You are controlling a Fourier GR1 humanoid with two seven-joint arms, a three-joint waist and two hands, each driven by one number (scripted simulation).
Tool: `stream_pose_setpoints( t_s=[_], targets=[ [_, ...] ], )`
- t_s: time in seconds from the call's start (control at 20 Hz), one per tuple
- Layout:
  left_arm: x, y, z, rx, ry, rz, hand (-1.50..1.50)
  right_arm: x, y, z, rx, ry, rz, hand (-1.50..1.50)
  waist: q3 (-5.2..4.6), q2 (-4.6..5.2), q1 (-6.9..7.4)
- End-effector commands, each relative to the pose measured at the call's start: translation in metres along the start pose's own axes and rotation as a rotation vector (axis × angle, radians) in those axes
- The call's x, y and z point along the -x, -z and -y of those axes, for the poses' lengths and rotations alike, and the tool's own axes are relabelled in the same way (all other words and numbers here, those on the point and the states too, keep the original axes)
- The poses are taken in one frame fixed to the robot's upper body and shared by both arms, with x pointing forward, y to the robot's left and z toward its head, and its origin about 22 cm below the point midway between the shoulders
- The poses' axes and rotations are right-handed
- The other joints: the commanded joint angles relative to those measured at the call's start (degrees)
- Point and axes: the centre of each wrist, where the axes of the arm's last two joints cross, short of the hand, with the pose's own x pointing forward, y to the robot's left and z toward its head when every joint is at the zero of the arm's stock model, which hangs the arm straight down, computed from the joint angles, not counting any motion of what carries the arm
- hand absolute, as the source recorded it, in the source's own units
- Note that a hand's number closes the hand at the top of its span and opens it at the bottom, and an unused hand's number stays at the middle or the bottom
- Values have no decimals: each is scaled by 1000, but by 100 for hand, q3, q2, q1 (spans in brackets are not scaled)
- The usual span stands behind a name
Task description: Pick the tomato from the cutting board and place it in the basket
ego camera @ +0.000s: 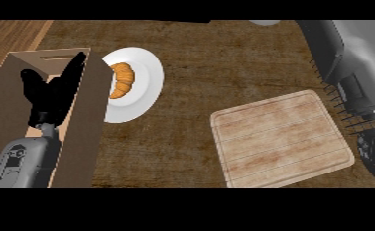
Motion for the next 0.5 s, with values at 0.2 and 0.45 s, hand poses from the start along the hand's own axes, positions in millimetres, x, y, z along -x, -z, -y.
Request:
stream_pose_setpoints(
  t_s=[0.2, 0.45],
  targets=[
    [-6, 2, -7, -15, -14, -13, 0, 18, 26, -3, 83, -98, -238, 150, 9, -51, -119],
    [11, -10, -13, -38, -12, -15, 0, 52, 42, -18, 76, -109, -254, 150, 15, -100, -204]
  ],
)
